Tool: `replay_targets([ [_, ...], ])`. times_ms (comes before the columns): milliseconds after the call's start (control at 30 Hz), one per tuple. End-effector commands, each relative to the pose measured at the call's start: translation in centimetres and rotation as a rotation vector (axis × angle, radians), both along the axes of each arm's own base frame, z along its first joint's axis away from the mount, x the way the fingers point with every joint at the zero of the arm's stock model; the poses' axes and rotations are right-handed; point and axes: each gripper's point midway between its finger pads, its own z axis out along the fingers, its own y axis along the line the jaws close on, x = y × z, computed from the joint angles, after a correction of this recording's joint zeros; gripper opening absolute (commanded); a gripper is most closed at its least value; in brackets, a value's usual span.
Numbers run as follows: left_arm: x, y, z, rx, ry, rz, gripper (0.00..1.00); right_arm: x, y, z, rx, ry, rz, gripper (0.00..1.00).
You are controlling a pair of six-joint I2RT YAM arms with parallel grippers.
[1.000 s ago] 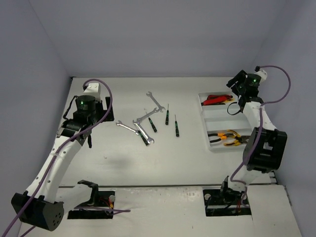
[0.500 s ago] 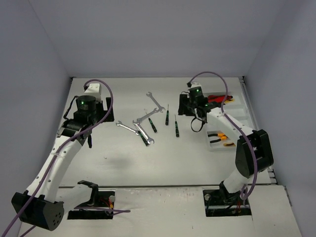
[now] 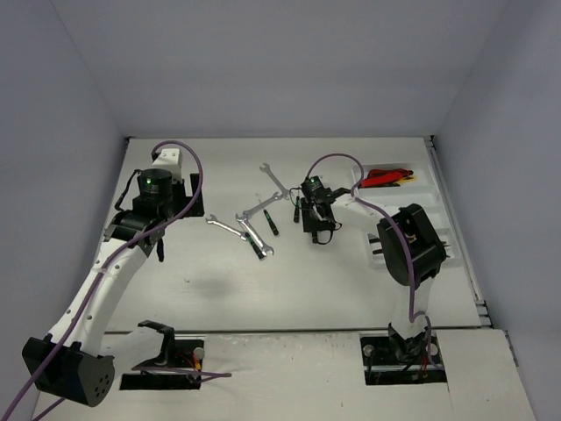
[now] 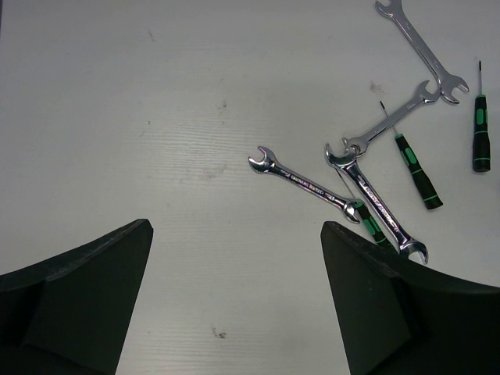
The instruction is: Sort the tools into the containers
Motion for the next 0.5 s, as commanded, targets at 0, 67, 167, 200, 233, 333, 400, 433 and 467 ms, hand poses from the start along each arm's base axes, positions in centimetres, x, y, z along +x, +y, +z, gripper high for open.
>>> replay_targets([
  [0, 0.8, -0.2, 1.1, -0.011, -0.042, -0.01, 0.87, 2.0, 0.5, 1.8, 0.005, -0.063, -0.042, 0.28],
  [67, 0.8, -0.3, 1.1, -0.014, -0.041, -0.013, 0.87, 2.1, 0.5, 1.6, 0.0, -0.063, -0.045, 0.23],
  [167, 0.8, -0.3, 1.0, -0.016, -0.039, -0.014, 0.87, 2.4, 0.4, 1.9, -0.006, -0.077, -0.063, 0.01],
  [200, 0.8, -0.3, 1.0, -0.015, -0.039, -0.014, 0.87, 2.7, 0.3, 2.4, -0.001, -0.089, -0.073, 0.0],
  [233, 0.8, -0.3, 1.0, -0.015, -0.039, -0.014, 0.87, 2.9, 0.1, 3.0, -0.001, -0.109, -0.087, 0.0],
  [333, 0.8, -0.4, 1.0, -0.018, -0.04, -0.015, 0.87, 3.8, -0.6, 5.2, 0.014, -0.17, -0.141, 0.0],
  [400, 0.8, -0.4, 1.0, -0.017, -0.039, -0.015, 0.87, 4.5, -1.7, 7.6, 0.025, -0.232, -0.2, 0.0],
  [433, 0.8, -0.4, 1.0, -0.017, -0.038, -0.016, 0.87, 4.9, -2.5, 9.4, 0.038, -0.277, -0.233, 0.0],
  [467, 0.8, -0.4, 0.9, -0.017, -0.036, -0.016, 0.87, 5.3, -3.9, 10.7, 0.037, -0.315, -0.281, 0.0],
])
